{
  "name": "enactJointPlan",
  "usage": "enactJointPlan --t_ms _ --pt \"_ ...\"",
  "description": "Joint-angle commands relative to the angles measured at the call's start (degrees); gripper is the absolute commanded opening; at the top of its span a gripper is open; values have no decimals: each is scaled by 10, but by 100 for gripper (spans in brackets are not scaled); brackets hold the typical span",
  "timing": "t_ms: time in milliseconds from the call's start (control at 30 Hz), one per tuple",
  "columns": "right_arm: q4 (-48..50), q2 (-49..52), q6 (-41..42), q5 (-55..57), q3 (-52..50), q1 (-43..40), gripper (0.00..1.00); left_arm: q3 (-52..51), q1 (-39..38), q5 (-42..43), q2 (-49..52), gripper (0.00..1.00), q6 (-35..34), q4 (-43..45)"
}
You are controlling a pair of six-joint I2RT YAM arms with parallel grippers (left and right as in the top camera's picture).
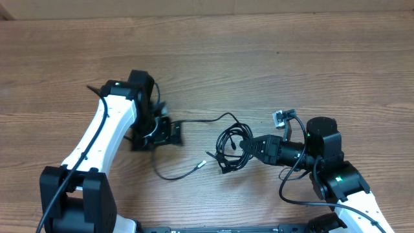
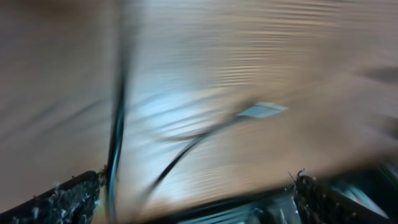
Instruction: Untangle cables
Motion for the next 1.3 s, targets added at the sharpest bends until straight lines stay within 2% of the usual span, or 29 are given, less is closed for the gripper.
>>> enactJointPlan --t_ms 0,133,300,367,400,467,567,600,633,667,800,967,1067,1267 --pt "3 -5 1 10 12 0 4 5 2 -163 -10 100 -204 -12" --pt "1 -5 1 12 12 0 4 7 2 -157 -10 100 -213 -6" --pt "-23 -5 1 12 12 0 4 55 2 -257 -10 100 -219 -52" --pt "-28 -5 0 12 12 0 4 82 2 -270 -10 100 -230 -75" --pt "-29 -5 -3 12 12 0 4 94 2 -252 -10 100 -223 -75" --pt "-29 -5 -16 12 12 0 4 116 2 -121 -10 100 -132 -50" --pt "-29 -5 -17 10 12 0 4 120 -2 179 -10 100 111 3" --pt "-29 -5 -17 7 12 0 4 119 -6 258 -9 98 191 8" --pt "-29 -5 -17 2 12 0 4 118 -9 296 -8 96 240 7" --pt "-29 -5 -17 -7 12 0 4 118 -12 306 -8 95 271 6" --pt "-27 -5 -18 -59 12 0 4 116 -23 271 -8 91 315 7" --pt "20 -5 -17 -117 12 0 4 110 -45 336 -8 91 395 8" --pt "54 -5 -12 -152 12 0 4 102 -61 344 -8 91 399 24" --pt "60 4 -11 -151 12 0 4 74 -99 400 -8 91 399 63"
